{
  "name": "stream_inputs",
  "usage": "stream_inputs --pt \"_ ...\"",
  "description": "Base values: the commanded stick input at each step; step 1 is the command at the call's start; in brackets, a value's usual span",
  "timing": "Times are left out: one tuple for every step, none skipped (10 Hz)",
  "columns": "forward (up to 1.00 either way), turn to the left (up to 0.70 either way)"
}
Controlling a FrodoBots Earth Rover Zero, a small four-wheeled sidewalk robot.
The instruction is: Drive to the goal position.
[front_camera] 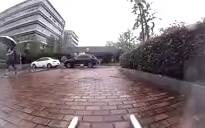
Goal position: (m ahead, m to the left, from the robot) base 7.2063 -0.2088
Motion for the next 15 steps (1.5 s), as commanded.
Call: stream_inputs --pt "0.70 0.00" --pt "0.70 0.00" --pt "0.70 0.00" --pt "0.70 0.00" --pt "0.70 0.00" --pt "0.70 0.00" --pt "0.70 0.00" --pt "0.70 0.00" --pt "0.70 0.00" --pt "0.70 0.00" --pt "0.70 0.00" --pt "0.70 0.00" --pt "0.70 0.00" --pt "0.70 0.00" --pt "0.70 0.00"
